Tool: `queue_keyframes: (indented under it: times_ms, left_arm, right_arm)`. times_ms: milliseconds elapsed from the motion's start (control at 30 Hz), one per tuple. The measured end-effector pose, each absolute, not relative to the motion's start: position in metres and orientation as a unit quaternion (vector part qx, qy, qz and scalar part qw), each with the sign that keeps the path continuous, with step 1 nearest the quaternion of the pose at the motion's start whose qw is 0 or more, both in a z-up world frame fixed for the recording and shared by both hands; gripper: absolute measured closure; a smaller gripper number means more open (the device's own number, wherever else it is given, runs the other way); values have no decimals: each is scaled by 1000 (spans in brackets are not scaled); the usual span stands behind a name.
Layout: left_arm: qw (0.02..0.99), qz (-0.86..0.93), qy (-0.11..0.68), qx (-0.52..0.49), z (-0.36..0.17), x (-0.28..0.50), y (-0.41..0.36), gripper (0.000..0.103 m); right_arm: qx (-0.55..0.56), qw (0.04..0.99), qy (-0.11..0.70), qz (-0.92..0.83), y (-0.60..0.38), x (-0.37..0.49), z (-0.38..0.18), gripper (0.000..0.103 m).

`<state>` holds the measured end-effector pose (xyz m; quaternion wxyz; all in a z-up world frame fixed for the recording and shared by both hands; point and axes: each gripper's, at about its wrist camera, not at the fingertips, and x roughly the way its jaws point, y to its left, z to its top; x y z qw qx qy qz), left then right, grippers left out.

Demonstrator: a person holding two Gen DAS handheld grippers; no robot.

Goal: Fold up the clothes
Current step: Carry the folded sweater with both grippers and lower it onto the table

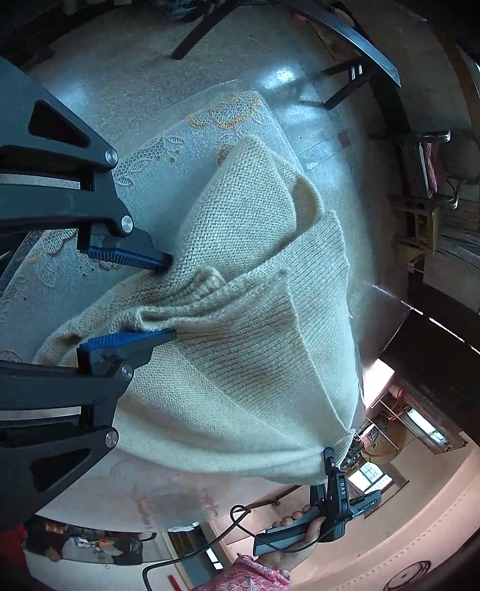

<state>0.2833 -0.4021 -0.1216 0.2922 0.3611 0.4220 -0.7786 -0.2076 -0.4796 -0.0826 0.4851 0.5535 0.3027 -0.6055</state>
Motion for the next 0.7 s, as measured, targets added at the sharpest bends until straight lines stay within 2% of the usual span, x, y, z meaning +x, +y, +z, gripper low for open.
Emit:
queue_keyframes:
  times_ms: [67,200,333,467,533,567,633,700]
  left_arm:
    - [284,-778,431,357,-122,287,-403,69]
    - [271,-782,439,351,-120,292,-399,69]
    - [270,-788,430,349,-110,297,-390,69]
    - [286,-790,417,346,-97,304,-387,69]
    - [304,-786,413,345,-98,312,-392,59]
    - [315,-783,412,344,-101,319,-397,50]
    - [334,-777,413,337,-97,328,-402,48]
    - [352,-774,411,331,-91,335,-405,48]
  right_arm:
    - [586,488,290,-578,-481,-205,-91,69]
    - [569,492,304,-585,-493,-199,-90,68]
    - [596,457,304,-586,-505,-205,-104,68]
    - [544,437,295,-652,-509,-212,-94,70]
    - [514,437,246,-696,-502,-222,-74,68]
    - [499,438,215,-716,-498,-228,-63,68]
    - [470,443,161,-747,-489,-237,-40,68]
    - [453,465,146,-746,-479,-228,-22,68]
